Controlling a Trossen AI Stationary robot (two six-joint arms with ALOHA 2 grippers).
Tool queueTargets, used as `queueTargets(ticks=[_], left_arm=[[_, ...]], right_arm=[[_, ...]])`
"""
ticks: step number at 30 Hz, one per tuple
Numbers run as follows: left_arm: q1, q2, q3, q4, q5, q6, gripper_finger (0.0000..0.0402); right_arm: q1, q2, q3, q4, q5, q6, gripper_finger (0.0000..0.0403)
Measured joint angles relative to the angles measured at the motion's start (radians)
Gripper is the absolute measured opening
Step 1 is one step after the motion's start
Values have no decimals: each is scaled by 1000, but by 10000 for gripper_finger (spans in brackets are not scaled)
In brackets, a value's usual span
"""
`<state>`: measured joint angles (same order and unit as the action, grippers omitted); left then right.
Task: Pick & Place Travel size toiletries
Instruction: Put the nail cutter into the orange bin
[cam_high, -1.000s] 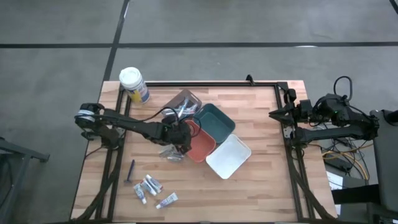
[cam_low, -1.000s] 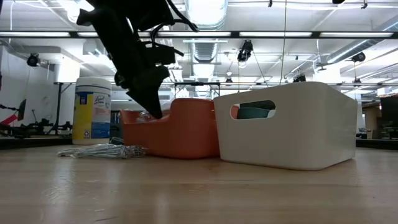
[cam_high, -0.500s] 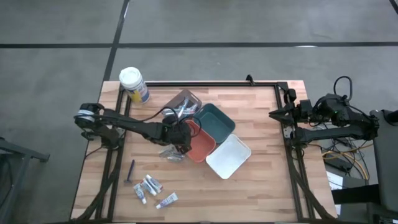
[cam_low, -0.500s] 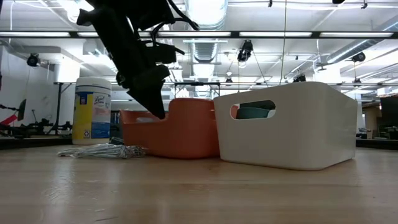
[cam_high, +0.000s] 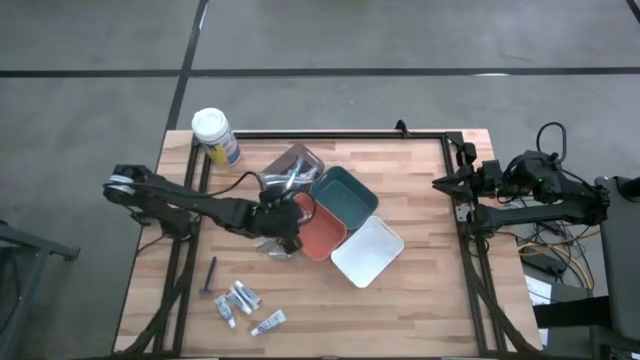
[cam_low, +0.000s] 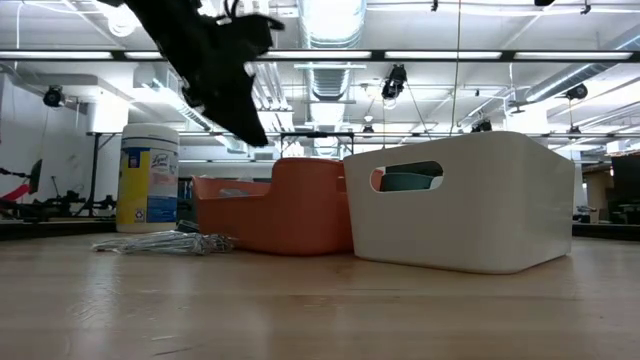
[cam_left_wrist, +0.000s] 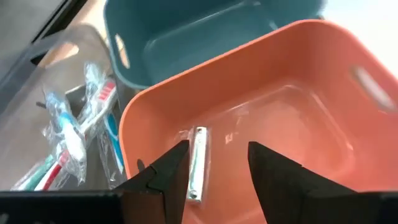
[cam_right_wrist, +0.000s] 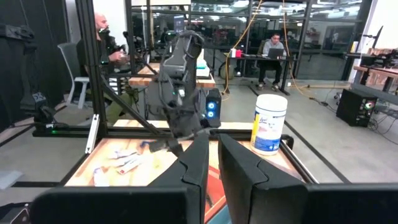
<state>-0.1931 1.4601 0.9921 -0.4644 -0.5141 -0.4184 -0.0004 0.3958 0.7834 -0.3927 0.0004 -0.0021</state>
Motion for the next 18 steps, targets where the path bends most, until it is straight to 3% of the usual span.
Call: queueTargets(ticks=[8,18], left_arm=[[-119,-41,0,-38,139,69,167],[-194,-49,-1,-253,151,-55,167]], right_arm=[[0,0,0,0,0,1,34],[0,0,0,0,0,0,34]])
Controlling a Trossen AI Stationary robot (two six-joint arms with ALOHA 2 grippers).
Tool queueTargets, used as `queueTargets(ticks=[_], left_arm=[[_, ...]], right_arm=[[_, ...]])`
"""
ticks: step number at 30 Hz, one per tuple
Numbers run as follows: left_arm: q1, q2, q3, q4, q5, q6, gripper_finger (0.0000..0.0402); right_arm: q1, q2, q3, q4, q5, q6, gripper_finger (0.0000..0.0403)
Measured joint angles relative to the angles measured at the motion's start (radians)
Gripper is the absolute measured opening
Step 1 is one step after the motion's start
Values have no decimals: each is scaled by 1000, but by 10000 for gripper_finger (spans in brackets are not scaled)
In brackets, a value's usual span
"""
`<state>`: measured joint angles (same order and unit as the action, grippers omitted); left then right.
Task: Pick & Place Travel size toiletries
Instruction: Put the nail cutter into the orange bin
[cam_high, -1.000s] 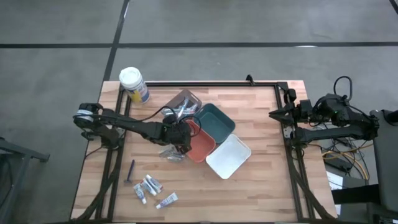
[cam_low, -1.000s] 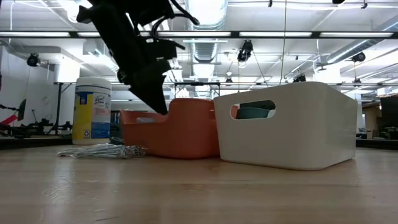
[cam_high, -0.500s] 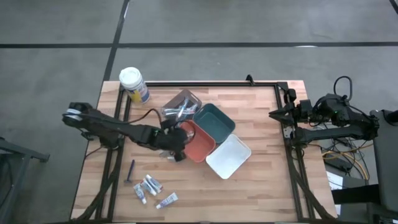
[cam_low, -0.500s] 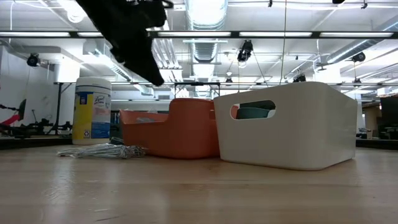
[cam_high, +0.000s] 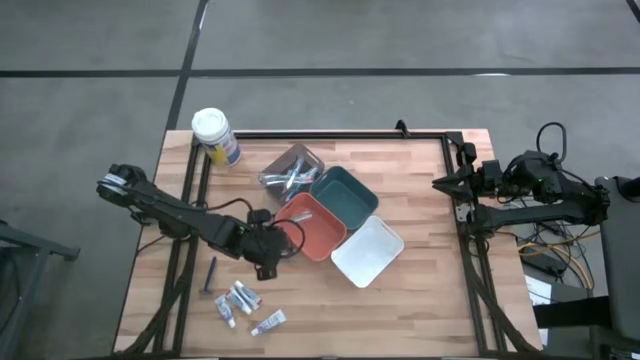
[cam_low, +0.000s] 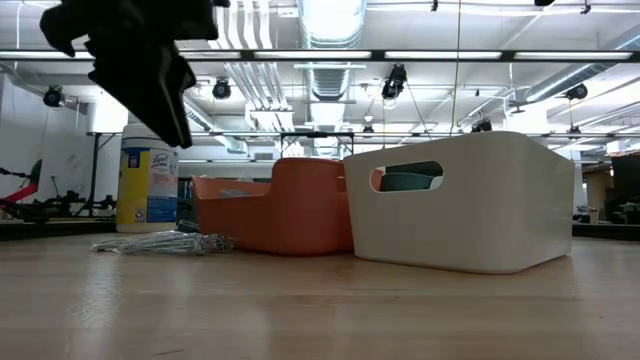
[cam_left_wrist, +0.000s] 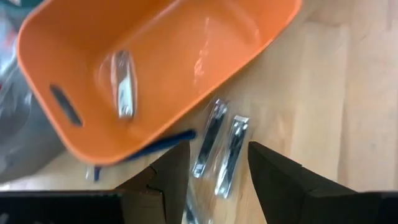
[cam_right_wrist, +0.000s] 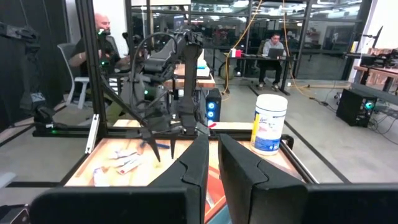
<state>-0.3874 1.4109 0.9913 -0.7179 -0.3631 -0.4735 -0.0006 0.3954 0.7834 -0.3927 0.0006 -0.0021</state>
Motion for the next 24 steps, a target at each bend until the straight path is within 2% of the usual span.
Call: queueTargets(ticks=[6,11,13,17,24], left_arm=[[0,-4,-27,-52,-15,-42,167],[0,-37,-108,-49,-120,-58,167],[0,-64,-151,-28,-130,-86,167],[-1,-148,-253,65,-125,-106,167],[0,-299,-464,355,-94,-107,167]], right_arm=[[0,0,0,0,0,1,34],[0,0,0,0,0,1,34],[0,0,0,0,0,1,34],[0,0,0,0,0,1,34],[0,0,0,0,0,0,34]])
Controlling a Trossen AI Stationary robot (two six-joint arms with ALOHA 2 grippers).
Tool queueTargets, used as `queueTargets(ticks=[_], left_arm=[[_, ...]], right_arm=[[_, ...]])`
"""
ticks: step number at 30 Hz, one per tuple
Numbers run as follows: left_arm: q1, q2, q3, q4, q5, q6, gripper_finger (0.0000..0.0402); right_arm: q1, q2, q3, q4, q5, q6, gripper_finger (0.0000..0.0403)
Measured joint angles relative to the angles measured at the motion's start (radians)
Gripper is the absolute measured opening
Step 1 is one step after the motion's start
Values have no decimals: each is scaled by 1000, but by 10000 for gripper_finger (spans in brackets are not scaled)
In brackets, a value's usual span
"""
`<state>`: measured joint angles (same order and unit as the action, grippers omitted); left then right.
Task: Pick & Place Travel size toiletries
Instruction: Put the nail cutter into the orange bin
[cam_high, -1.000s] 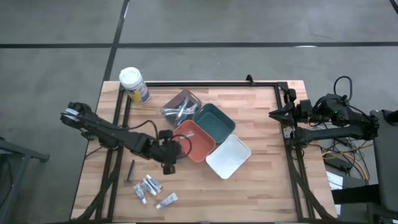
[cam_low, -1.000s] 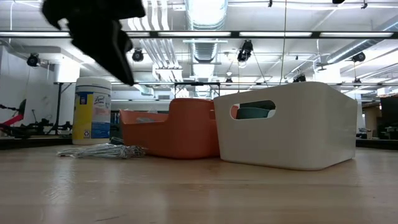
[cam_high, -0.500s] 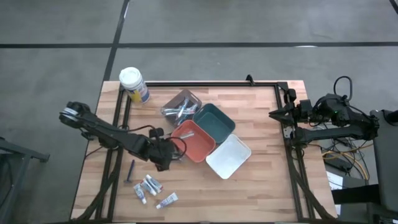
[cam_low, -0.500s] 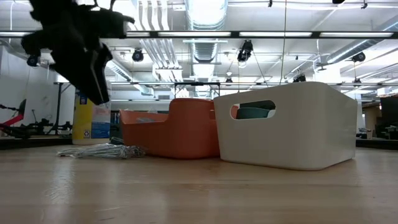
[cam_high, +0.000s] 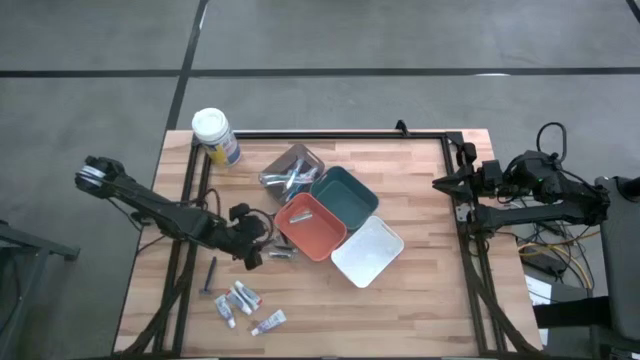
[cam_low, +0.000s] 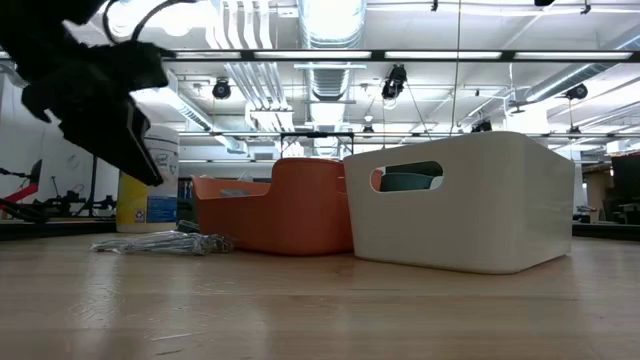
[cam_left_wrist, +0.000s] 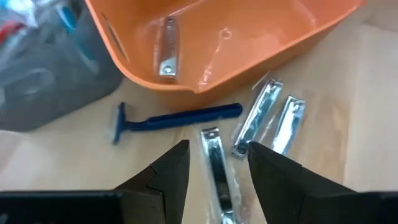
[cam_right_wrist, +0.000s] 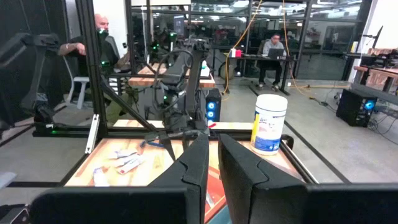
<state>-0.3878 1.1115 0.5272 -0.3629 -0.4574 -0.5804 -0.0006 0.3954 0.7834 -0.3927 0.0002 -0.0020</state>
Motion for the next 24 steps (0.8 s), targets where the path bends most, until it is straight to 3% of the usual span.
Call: queueTargets(ticks=[10,16,24], left_arm=[[0,-60,-241,250,20,-70,167],[0,-60,-265,358,20,-17,167],[2,-58,-267,364,10,-20,167]], right_arm=[[0,0,0,0,0,0,34],[0,0,0,0,0,1,34],[0,0,0,0,0,0,34]])
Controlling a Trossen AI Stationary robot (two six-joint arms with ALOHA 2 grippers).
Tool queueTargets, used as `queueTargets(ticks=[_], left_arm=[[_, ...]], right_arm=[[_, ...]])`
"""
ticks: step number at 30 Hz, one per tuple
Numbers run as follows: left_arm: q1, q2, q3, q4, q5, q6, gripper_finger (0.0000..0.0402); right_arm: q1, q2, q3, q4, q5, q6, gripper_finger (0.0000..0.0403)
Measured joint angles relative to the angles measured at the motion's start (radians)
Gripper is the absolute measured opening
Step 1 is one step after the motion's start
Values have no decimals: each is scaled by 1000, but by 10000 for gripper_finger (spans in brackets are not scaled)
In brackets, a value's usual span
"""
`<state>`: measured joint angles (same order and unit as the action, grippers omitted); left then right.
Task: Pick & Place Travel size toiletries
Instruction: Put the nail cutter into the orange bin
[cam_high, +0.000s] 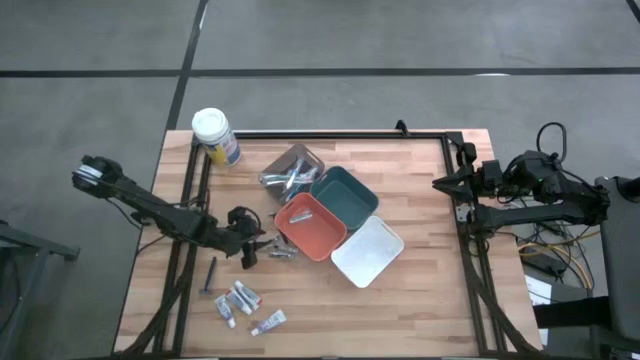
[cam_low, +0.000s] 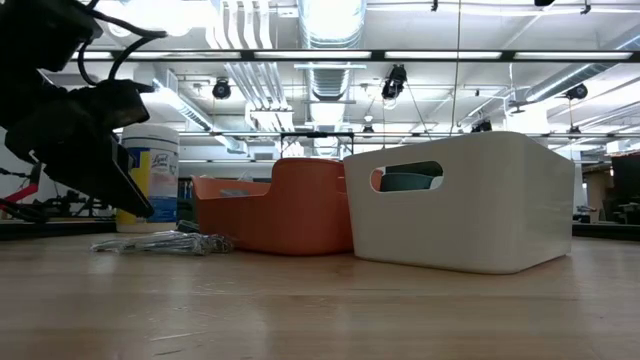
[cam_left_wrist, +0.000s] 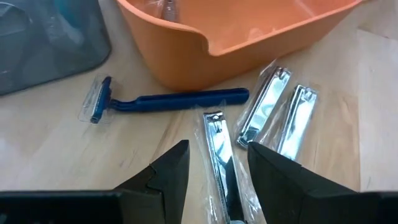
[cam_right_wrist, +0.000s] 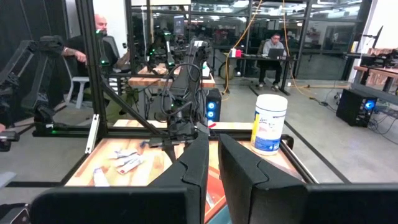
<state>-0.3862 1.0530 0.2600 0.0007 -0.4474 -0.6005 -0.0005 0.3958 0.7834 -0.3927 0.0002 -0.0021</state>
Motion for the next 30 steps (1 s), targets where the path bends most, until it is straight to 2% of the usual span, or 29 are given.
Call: queueTargets(ticks=[10,15,23,30], left_arm=[[0,108,-1,59,-9,-5,167],[-1,197,5,111,34,-9,167],[-3,328,52,115,-6,-77,167],[-23,418,113,64,-28,-93,135]], right_arm=[[0,0,0,0,0,1,34],[0,0,0,0,0,2,34],[0,0,0,0,0,0,34],[0,0,0,0,0,2,34]])
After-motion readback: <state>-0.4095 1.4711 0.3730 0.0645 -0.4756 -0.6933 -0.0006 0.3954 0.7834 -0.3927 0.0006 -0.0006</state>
